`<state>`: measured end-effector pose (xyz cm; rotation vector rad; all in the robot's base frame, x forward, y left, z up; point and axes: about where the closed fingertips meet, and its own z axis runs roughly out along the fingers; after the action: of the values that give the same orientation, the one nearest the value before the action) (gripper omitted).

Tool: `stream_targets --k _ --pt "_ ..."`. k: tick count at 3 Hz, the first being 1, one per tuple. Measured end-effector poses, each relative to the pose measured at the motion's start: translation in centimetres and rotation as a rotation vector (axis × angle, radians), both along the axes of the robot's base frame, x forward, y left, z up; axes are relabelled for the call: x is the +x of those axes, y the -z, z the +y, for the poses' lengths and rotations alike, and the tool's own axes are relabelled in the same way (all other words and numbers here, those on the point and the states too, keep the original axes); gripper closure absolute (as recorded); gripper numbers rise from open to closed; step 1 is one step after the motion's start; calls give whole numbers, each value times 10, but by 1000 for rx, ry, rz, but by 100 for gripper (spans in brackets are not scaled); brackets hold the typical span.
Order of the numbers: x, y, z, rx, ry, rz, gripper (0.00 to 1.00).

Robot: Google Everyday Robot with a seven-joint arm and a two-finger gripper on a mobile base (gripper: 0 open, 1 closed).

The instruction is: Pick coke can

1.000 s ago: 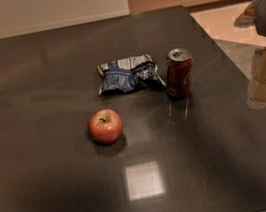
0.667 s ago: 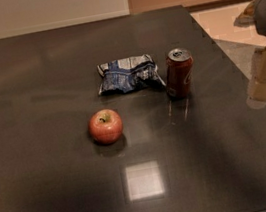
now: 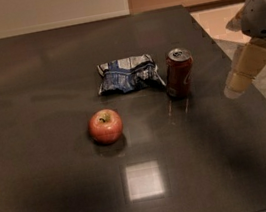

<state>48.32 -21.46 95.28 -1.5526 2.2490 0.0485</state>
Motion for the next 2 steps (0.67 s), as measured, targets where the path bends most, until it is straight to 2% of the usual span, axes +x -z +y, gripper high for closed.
stream_targets --k 1,2 --pt "27 14 12 97 15 -17 0" --pt "48 27 31 188 -3 -39 0"
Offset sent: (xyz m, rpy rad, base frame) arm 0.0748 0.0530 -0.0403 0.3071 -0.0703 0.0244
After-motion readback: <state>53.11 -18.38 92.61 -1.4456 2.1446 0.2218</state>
